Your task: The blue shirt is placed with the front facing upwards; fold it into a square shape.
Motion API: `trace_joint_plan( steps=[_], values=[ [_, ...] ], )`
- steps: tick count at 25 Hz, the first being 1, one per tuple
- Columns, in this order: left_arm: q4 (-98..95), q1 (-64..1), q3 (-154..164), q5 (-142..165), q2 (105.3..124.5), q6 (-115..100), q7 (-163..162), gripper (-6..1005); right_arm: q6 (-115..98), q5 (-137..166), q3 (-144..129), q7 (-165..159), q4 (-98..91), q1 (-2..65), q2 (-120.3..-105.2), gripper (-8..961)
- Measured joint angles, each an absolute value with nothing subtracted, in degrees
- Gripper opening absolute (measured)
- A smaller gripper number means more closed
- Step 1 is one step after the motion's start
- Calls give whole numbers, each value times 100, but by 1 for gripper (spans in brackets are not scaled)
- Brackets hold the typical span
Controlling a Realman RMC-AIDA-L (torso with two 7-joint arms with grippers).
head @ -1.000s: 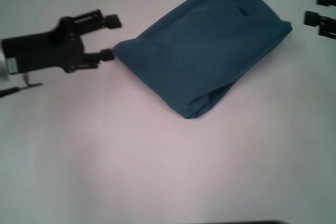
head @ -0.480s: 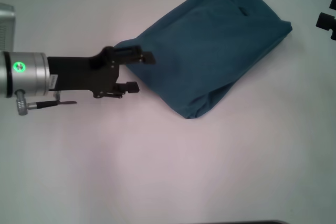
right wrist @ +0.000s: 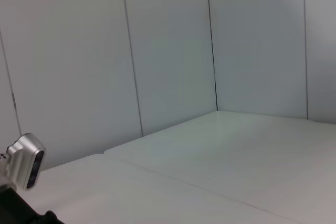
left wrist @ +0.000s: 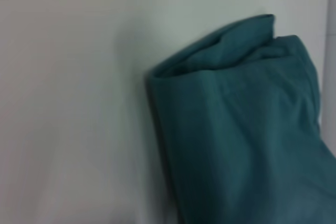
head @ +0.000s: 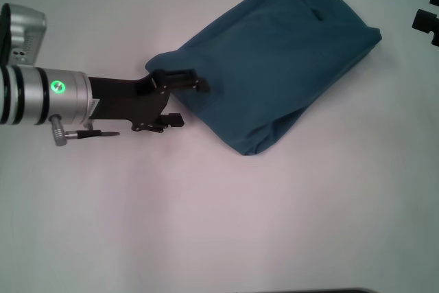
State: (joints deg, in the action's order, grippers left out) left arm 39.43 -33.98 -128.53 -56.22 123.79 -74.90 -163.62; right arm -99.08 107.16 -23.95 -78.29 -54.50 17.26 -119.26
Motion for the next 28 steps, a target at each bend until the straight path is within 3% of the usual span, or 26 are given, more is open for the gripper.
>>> trace_joint_plan(
  steps=[26,28],
  values=[
    [3331,-4252,-12550,-5763,12396,-6766,-16156,841,-9927,10642,-2309,-7847,-5419,1697,-11942,584],
    [3337,-4231,-12556,-5783,12393,-6796,-16150,763,-9929,10637,-2291,-7848,-5384,1716,-11944,584]
  ],
)
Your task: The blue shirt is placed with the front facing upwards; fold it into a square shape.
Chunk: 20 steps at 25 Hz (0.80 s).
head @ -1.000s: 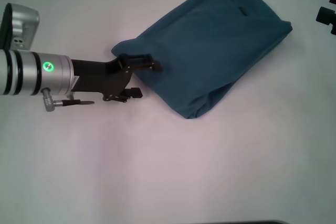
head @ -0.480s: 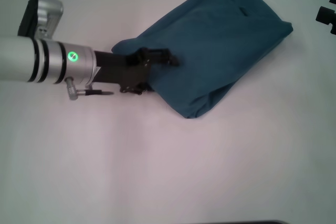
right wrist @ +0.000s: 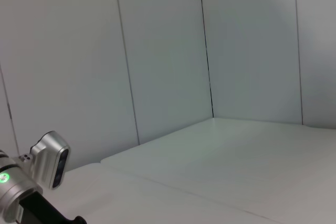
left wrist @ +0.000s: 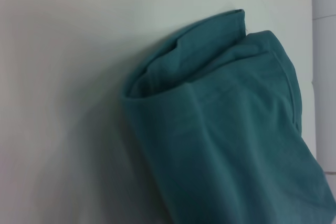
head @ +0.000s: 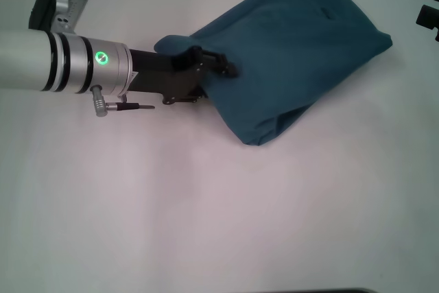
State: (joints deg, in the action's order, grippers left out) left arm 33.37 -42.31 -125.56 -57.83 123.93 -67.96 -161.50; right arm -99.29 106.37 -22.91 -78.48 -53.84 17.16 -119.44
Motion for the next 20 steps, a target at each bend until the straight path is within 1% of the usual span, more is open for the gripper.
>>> trace_joint_plan(
  steps=[10,14,16,18,20],
  values=[
    [3338,-4153,-12554,-5831,12395,-7068,-15871,370,-9904,10634,-2240,-7849,-5280,1755,-11944,585],
    [3477,-3920,-12655,-5877,12313,-7603,-15671,208,-9877,10634,-2240,-7857,-5145,1782,-11928,585],
    [3700,-3661,-12801,-5912,12234,-7893,-15654,193,-9872,10640,-2240,-7858,-5081,1797,-11912,585],
    [3894,-3440,-12932,-5918,12112,-8166,-15673,178,-9867,10652,-2241,-7857,-5065,1805,-11910,585],
    [3945,-3262,-13059,-5901,11859,-8372,-15773,163,-9844,10656,-2241,-7857,-5053,1815,-11909,586]
  ],
)
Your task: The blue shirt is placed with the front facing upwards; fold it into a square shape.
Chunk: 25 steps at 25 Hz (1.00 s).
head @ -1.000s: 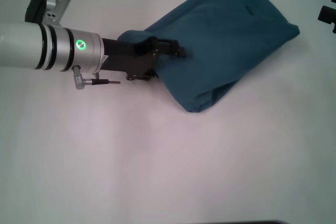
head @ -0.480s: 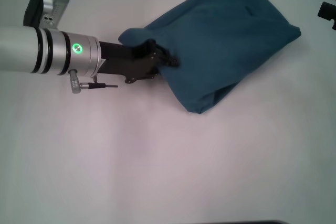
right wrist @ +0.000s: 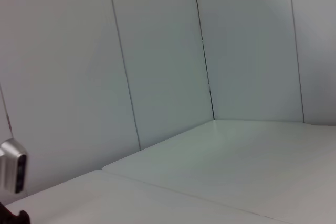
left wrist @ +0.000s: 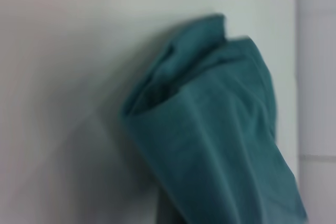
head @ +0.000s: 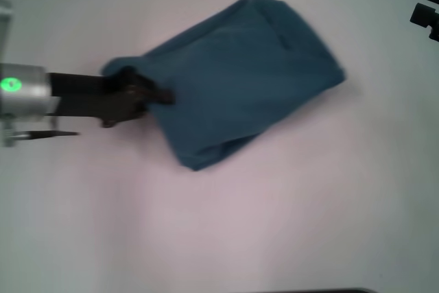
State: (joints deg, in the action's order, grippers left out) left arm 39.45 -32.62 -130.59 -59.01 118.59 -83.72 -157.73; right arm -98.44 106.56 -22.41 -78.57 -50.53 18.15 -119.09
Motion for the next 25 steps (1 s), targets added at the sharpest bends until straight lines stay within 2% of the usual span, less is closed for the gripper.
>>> trace_joint_plan(
  steps=[4,7,9,14,18,25],
  values=[
    [3899,-3169,-13156,-5863,11384,-8258,-15985,143,-9803,10655,-2244,-7857,-4982,1833,-11922,586],
    [3870,-3364,-13149,-5840,11187,-7998,-16003,135,-9800,10660,-2265,-7859,-4926,1849,-11940,586],
    [3821,-3584,-13113,-5758,11138,-7811,-15970,131,-9808,10662,-2268,-7863,-4863,1855,-11941,586],
    [3678,-4094,-13065,-5078,11162,-7706,-15777,129,-9826,10645,-2274,-7866,-4822,1856,-11943,587],
    [3669,-4281,-13070,-4799,11149,-7957,-15616,127,-9827,10645,-2295,-7866,-4819,1882,-11942,587],
    [3581,-4316,-13340,-4865,10859,-9309,-14974,125,-9810,10666,-2298,-7866,-4792,1897,-11925,588]
  ],
)
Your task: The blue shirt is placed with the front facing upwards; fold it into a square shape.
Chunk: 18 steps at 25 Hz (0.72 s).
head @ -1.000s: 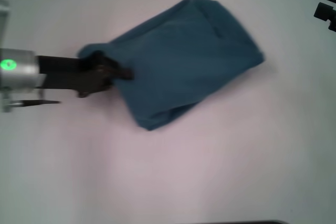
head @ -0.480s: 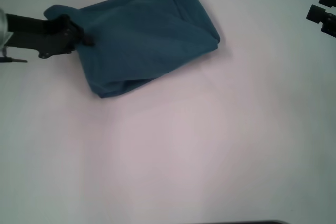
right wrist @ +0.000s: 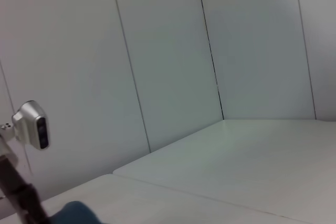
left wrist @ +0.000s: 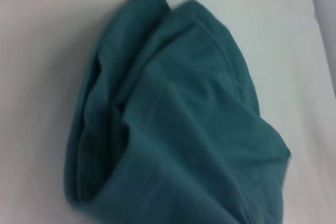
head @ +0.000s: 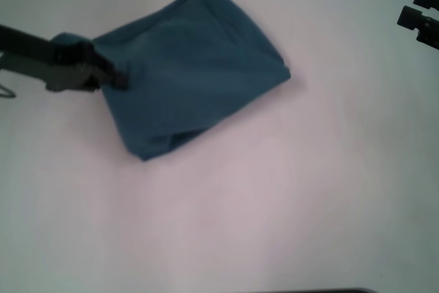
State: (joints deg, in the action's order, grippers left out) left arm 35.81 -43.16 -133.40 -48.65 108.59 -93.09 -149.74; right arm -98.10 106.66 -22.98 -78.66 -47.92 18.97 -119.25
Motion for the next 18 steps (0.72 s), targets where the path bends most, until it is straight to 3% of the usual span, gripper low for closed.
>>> trace_joint_plan(
  steps=[4,8,18],
  values=[
    [3332,-4271,-13307,-4710,10687,-9839,-14764,124,-9799,10675,-2296,-7866,-4768,1914,-11905,588],
    [3324,-4248,-13313,-4251,10657,-9836,-14775,123,-9799,10692,-2294,-7866,-4747,1916,-11903,588],
    [4174,-4328,-13202,-4113,10950,-9205,-14629,123,-9863,10707,-2300,-7866,-4681,1848,-11933,589]
  ],
)
